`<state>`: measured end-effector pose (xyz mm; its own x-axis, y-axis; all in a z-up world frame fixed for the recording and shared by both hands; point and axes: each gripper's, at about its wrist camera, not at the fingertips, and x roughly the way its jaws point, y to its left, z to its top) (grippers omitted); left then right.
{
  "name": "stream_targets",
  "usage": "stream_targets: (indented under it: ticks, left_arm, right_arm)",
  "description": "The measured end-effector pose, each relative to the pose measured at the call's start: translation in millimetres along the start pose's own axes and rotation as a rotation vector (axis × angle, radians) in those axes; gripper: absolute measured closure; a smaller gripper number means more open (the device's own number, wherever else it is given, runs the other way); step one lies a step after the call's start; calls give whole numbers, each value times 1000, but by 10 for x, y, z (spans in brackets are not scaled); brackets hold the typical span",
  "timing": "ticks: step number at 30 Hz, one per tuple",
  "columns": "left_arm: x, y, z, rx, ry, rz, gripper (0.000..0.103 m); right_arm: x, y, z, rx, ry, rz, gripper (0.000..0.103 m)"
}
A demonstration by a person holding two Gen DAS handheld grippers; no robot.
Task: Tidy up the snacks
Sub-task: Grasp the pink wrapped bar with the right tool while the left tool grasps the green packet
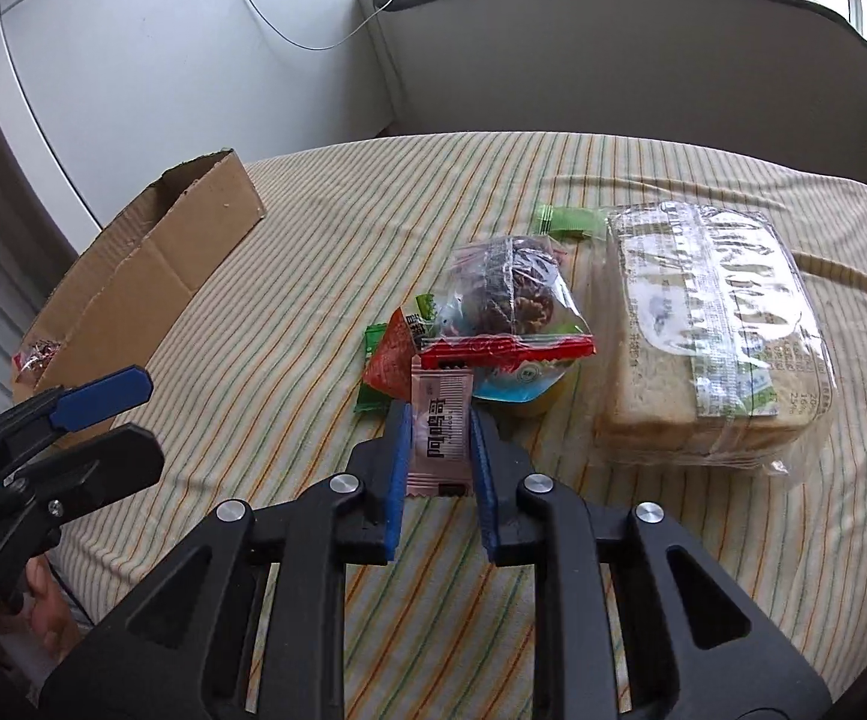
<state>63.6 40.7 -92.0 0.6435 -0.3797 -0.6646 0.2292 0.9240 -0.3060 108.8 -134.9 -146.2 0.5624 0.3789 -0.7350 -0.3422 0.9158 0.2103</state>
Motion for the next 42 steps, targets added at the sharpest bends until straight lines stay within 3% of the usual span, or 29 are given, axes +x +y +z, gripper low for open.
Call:
stream_targets:
  ticks: [5, 11, 14, 16, 20, 30, 42]
  left_arm:
    - [317, -168, 75, 47, 62, 30, 28]
    - [695, -452, 52, 185, 129, 151, 28]
    - [803, -540, 119, 207, 147, 169, 28]
    - [867, -559, 162, 215, 157, 171, 33]
    - [946, -609, 241, 256, 166, 175, 53]
    - [904, -625, 243, 263, 159, 154, 84]
    - [453, -532, 114, 148, 92, 2, 85]
  right_arm:
    - [-148, -168, -121, 28, -21, 15, 83]
    - [-308, -480, -253, 73, -46, 32, 83]
    - [-341, -572, -290, 87, -59, 63, 83]
    - [-346, -607, -306, 94, -67, 81, 83]
    - [-361, -633, -317, 90, -77, 96, 83]
    - [-361, -651, -331, 88, -85, 111, 83]
    - [-426, -565, -340, 93, -98, 72, 83]
